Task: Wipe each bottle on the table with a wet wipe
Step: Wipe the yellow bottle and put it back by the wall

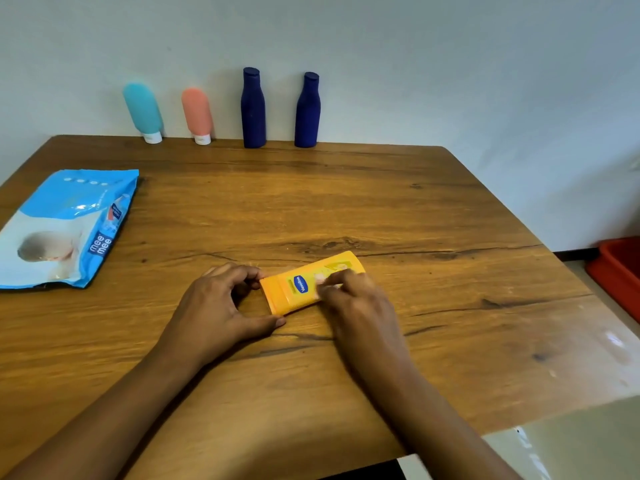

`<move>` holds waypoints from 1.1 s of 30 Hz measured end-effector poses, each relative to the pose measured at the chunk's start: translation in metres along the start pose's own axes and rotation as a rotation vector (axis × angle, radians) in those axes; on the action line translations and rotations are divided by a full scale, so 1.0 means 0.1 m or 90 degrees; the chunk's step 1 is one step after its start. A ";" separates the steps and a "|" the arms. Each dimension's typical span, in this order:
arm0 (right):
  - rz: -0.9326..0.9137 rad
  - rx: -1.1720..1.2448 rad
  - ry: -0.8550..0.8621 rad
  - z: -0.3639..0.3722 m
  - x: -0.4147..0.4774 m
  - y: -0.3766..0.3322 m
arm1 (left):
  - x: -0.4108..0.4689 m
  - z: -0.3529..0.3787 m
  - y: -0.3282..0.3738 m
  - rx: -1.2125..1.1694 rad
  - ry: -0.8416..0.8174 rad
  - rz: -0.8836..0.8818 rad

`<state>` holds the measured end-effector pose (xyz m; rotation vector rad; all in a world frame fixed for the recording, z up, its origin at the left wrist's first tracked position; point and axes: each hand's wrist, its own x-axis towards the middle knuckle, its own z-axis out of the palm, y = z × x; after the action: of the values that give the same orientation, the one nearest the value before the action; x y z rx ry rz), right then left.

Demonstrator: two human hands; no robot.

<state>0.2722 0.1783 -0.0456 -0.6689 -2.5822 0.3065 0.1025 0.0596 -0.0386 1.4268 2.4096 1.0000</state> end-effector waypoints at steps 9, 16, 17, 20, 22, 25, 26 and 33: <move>0.099 0.069 0.125 -0.23 0.23 0.19 | -0.01 0.01 0.07 -0.025 -0.026 -0.078; 0.090 0.030 0.046 -0.05 0.17 0.05 | 0.02 0.11 0.14 -0.069 0.030 -0.153; 0.103 0.025 0.049 -0.06 0.17 0.06 | 0.01 0.12 0.14 -0.084 0.041 -0.148; 0.137 0.047 0.121 -0.13 0.16 0.02 | -0.09 0.13 0.22 -0.166 0.098 -0.111; 0.112 0.100 0.169 -0.19 0.15 -0.14 | -0.16 0.14 0.28 -0.181 0.137 -0.058; -0.003 0.127 0.109 -0.19 0.06 -0.54 | -0.20 0.13 0.33 -0.187 0.160 0.028; -0.028 0.106 0.092 -0.17 0.03 -0.59 | -0.20 0.12 0.33 -0.187 0.163 0.044; 0.070 0.084 0.118 -0.22 0.09 -0.37 | -0.19 0.13 0.31 -0.181 0.184 0.064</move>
<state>0.2609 0.1535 -0.0118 -0.7543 -2.3316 0.4252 0.1401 0.0599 -0.0326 1.3931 2.2717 1.5985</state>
